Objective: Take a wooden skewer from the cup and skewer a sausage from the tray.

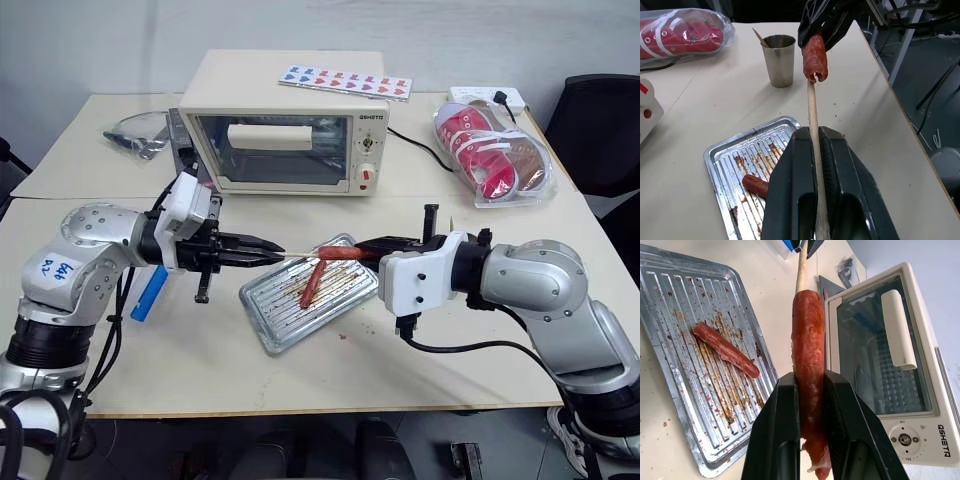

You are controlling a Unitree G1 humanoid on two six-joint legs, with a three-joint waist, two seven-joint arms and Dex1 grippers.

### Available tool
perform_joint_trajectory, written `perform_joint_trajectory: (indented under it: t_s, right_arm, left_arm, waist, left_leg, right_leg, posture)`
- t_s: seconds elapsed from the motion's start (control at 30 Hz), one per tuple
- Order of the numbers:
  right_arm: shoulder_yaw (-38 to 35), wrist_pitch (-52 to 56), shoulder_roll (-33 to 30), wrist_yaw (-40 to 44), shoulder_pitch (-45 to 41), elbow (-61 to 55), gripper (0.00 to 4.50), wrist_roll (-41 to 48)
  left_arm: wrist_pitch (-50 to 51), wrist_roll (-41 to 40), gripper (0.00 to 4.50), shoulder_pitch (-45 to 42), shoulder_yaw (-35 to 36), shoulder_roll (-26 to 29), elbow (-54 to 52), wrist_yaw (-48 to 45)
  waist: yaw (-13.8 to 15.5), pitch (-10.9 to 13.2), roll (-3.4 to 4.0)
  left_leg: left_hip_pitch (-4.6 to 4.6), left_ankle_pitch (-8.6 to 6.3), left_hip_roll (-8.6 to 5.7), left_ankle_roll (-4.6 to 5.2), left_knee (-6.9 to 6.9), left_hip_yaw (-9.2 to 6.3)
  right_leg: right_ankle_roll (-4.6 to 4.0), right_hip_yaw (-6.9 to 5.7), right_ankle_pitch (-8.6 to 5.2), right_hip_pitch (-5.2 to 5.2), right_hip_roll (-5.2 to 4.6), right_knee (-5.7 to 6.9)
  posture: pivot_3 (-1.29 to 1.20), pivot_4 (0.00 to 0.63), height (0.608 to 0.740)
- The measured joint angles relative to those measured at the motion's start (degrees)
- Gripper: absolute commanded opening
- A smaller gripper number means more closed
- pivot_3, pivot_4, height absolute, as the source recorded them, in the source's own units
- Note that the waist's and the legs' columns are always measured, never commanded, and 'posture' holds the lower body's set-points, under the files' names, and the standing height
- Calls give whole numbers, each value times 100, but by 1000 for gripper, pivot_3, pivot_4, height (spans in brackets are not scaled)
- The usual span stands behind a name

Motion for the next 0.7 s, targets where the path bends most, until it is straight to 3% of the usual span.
perform_joint_trajectory:
  t_s: [0.27,0.7]
  right_arm:
    - [-2,-50,-9,0,69,188,474,-60]
    - [-2,-111,-9,0,48,224,474,-63]
  left_arm:
    - [-14,0,0,15,204,264,-3,-83]
    - [-15,1,0,14,207,204,-7,-20]
  waist:
    - [4,0,0]
    - [3,0,0]
  left_leg:
    - [0,0,0,0,0,0]
    - [0,0,0,0,0,0]
  right_leg:
    - [0,0,0,0,0,0]
    - [0,0,0,0,0,0]
  posture:
    - [0,150,740]
    - [0,150,740]
